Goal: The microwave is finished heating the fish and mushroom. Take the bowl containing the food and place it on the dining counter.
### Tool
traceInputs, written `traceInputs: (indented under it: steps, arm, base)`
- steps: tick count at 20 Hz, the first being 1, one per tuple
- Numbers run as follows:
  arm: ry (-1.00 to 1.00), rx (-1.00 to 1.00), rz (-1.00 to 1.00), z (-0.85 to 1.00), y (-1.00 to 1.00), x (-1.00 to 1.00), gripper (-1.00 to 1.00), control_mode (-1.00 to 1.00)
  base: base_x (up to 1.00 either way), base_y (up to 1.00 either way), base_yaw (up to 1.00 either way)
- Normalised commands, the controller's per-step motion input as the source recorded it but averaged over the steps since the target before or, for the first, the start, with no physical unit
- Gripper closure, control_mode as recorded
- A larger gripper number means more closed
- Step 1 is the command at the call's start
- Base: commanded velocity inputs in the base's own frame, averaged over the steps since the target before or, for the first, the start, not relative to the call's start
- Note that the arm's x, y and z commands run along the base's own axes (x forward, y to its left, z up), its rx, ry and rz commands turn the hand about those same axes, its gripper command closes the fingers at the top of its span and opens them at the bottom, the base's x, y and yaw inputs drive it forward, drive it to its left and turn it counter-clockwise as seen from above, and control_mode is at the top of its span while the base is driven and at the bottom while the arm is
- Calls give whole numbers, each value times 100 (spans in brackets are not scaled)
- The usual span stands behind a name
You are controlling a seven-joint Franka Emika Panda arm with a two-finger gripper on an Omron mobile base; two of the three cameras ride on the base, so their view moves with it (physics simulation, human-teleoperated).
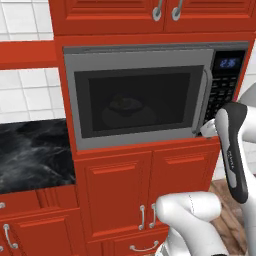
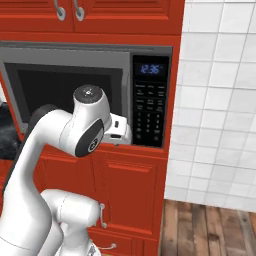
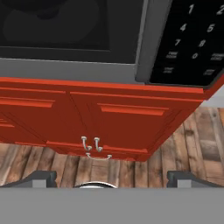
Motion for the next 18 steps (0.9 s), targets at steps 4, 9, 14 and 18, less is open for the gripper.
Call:
traceInputs:
  steps: [4, 9, 14, 18]
  arm:
    - [0, 0, 0, 0, 0, 0, -100, 100]
    - [0, 0, 0, 0, 0, 0, -100, 100]
    - [0, 0, 0, 0, 0, 0, -100, 100]
    - [0, 0, 0, 0, 0, 0, -100, 100]
  base:
    - [-22, -53, 0]
    - [-40, -26, 0]
    - [-44, -5, 0]
    - [-43, 0, 0]
